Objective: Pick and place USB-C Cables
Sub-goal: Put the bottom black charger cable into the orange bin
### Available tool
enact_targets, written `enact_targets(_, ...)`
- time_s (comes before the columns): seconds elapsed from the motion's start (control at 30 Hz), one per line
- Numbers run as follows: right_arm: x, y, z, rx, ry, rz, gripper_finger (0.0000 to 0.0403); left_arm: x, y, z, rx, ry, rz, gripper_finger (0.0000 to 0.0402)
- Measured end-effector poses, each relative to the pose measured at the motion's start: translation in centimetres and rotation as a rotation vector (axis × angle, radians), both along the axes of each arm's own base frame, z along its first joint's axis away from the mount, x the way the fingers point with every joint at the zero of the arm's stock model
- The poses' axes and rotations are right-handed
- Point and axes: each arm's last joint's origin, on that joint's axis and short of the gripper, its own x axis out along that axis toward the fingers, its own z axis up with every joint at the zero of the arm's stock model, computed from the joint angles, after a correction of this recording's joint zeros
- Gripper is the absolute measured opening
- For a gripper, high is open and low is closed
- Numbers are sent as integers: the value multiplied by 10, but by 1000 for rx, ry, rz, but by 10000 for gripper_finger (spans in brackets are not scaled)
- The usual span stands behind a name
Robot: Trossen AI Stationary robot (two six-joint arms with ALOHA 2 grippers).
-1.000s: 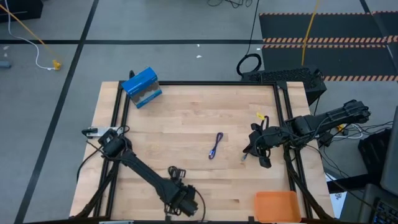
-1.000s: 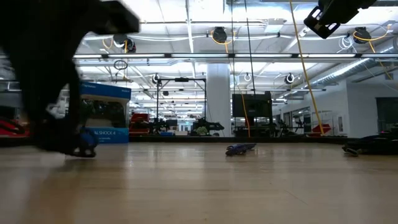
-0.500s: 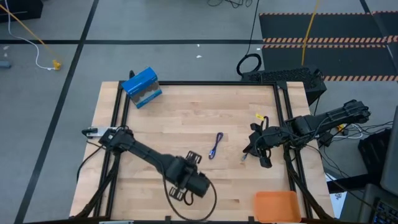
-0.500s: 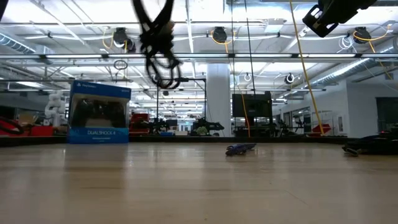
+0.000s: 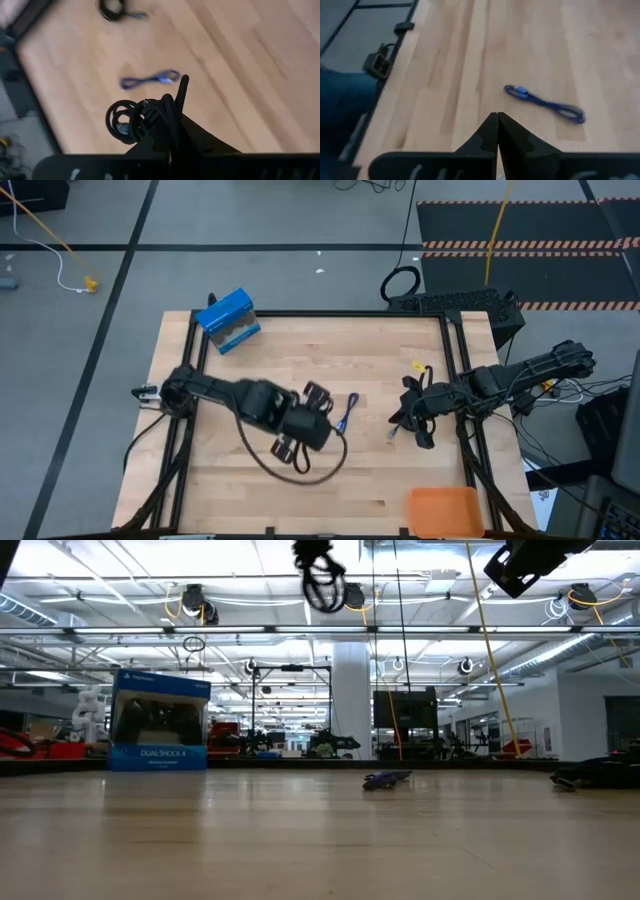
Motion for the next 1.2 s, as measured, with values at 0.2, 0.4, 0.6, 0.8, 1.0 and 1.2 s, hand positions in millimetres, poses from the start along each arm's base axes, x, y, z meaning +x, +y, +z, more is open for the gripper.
enact_targets(0.2,4,-1,5,-48,-81,-54,0,1,35,24,8,-126,7,11)
enact_targets(0.4,9,0,12,-79,-170,-34,0,10,57,32,-45,-215,25,8)
enact_targets(0.6,11,-2,15,-157,-218,-76,7,24,56,25,-107,-254,-10,16)
enact_targets(0.8,8,6,15,-221,-235,-12,68,38,45,-8,-132,-235,-65,8)
enact_targets(1.0,5,17,15,-233,-242,26,155,54,43,-43,-153,-263,-55,17)
enact_targets(1.2,17,25,6,-274,-222,4,222,62,41,-58,-184,-317,-34,9)
